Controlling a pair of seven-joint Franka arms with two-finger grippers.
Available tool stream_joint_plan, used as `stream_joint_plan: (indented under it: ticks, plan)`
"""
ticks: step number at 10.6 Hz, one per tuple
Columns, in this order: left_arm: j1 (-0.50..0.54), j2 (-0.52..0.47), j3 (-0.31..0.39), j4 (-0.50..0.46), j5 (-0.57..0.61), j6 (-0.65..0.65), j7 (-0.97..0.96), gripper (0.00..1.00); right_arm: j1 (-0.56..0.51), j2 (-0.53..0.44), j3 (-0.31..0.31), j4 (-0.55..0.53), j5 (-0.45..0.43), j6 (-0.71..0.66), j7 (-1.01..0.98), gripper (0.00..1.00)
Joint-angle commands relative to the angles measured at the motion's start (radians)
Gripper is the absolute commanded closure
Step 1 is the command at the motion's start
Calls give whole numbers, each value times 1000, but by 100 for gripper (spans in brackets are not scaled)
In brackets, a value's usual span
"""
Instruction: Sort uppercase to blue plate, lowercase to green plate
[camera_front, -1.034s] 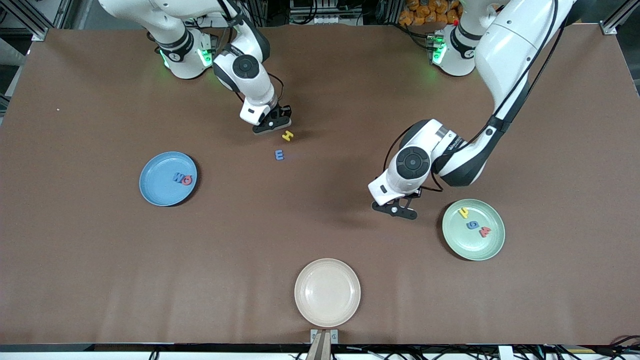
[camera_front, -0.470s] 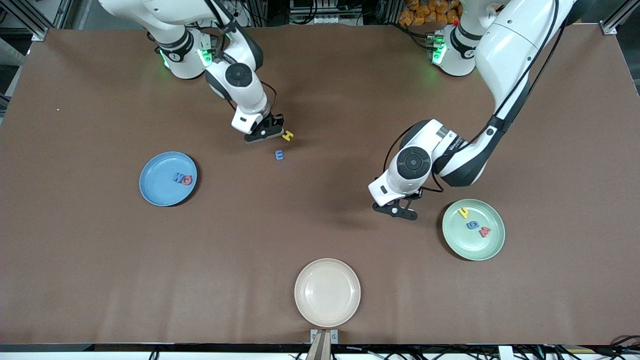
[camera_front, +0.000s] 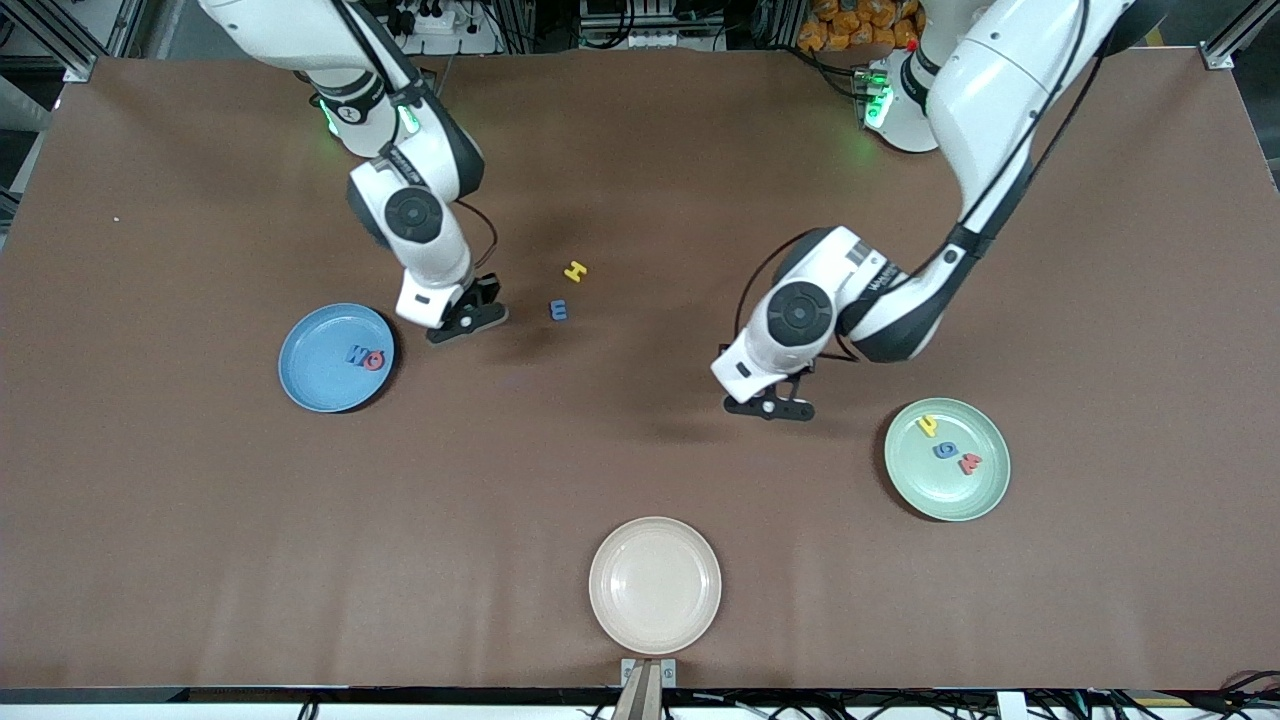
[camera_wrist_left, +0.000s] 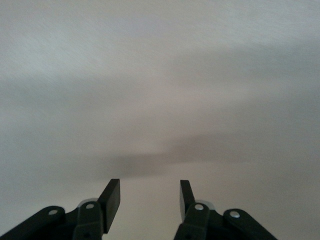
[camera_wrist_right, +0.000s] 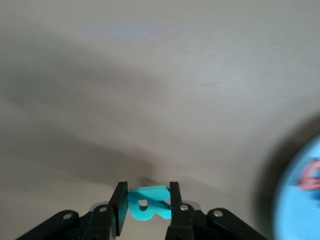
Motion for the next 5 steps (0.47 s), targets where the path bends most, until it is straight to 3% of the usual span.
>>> stream_joint_plan:
  ticks: [1, 3, 5]
  plan:
    - [-88, 32, 7, 62, -59, -11, -166, 45, -9, -33, -111, 49, -16, -86, -219, 68]
    - [-159, 43, 7, 85, -75, -1, -246, 45, -18, -21, -235, 127, 1, -155, -460, 68]
    - [-245, 81, 8, 148, -75, 32, -367, 46, -40, -3, -312, 146, 56, -148, -652, 68]
